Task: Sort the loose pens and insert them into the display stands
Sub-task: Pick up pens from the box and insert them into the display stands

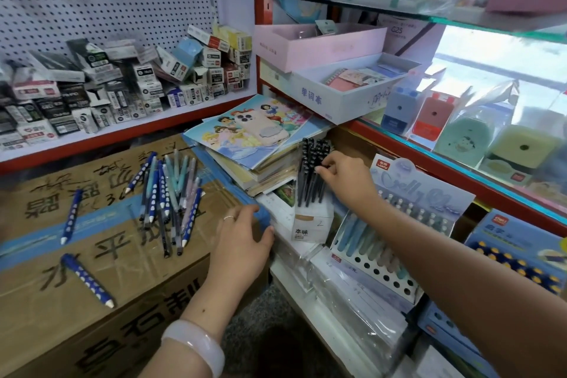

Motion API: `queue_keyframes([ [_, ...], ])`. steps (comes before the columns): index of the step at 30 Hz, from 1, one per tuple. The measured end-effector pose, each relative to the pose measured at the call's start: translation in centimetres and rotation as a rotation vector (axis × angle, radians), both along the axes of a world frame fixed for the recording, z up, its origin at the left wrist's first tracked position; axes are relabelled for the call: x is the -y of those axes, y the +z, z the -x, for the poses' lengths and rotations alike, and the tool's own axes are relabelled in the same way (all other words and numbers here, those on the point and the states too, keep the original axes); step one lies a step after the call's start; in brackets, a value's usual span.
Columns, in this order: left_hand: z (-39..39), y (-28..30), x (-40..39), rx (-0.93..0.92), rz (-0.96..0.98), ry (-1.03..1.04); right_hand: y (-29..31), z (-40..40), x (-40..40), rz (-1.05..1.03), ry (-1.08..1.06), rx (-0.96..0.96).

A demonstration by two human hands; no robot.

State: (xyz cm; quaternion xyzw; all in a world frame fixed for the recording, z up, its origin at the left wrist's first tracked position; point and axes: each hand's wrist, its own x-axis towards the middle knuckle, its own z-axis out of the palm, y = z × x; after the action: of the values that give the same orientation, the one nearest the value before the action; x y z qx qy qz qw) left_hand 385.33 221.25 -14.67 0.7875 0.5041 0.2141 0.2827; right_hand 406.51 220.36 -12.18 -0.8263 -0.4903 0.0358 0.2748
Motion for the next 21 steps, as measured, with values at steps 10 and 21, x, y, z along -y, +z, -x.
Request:
queue_keyframes([
  [10,4.4,4.3,-0.7,0.315,0.135,0.153,5.5,7.2,-0.3,-0.011,0.289,-0.078],
  [21,19.1,-0.2,-6.1,-0.101,0.215,0.519,4.1,21.1,-6.7,0.011,0.534,-0.280],
])
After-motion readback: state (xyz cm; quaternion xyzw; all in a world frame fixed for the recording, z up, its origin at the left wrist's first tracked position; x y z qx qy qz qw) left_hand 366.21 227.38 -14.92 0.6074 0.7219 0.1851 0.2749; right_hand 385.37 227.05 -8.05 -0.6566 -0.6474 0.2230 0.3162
